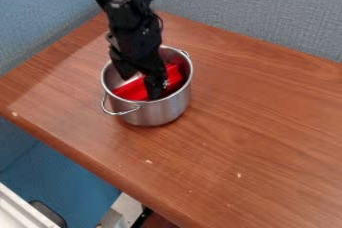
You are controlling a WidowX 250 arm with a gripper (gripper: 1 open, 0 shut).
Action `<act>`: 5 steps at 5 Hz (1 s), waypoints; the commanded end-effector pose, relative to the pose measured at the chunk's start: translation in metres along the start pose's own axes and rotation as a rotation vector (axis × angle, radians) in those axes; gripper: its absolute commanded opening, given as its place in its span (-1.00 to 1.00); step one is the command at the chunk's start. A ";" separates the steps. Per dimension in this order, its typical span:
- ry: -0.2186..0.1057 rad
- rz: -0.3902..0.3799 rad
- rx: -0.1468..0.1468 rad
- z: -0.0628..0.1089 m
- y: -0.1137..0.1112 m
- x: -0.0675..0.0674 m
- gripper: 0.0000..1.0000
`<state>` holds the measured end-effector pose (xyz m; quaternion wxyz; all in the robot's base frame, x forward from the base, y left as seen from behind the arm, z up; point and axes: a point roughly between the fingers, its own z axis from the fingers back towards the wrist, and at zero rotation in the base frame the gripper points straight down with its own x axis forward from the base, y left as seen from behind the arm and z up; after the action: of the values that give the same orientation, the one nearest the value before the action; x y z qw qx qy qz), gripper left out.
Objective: Put the red object in the metal pot
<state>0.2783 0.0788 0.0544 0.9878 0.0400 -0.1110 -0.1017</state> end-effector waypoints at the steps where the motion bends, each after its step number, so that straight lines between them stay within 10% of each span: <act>1: -0.016 -0.057 -0.002 -0.011 -0.002 0.004 1.00; 2: -0.020 -0.108 -0.014 -0.023 -0.005 0.004 -1.00; 5: -0.046 -0.036 -0.001 0.005 0.003 -0.008 -1.00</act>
<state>0.2629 0.0770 0.0403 0.9859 0.0260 -0.1033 -0.1289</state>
